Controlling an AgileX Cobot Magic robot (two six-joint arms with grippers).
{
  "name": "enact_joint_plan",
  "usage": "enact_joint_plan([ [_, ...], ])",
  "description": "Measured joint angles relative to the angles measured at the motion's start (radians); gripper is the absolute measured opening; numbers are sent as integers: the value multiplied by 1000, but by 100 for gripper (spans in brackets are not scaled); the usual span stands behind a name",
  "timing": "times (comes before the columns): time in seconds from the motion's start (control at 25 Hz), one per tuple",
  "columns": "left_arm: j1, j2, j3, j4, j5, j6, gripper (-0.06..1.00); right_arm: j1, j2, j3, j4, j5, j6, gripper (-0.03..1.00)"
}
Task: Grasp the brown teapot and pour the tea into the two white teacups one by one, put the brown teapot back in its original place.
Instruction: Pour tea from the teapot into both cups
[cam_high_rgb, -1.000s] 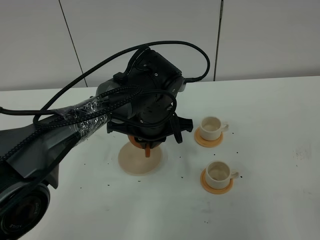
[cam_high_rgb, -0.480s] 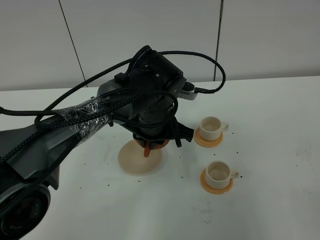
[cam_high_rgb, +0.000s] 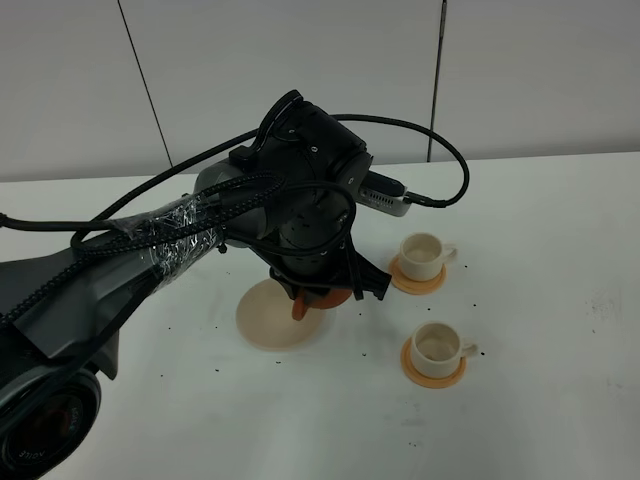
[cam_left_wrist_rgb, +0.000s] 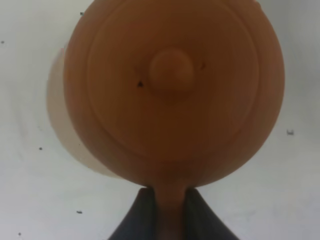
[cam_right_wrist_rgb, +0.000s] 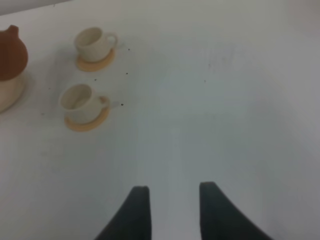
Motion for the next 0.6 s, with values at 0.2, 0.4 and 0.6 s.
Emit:
enact_joint_plan([
  [0.2,0,0,0,-15,0,100,17,0,0,0,0,0,0,24],
  [0.4,0,0,0,-14,0,158,17,0,0,0,0,0,0,24],
  [0.6,0,0,0,-12,0,214,17,0,0,0,0,0,0,24],
])
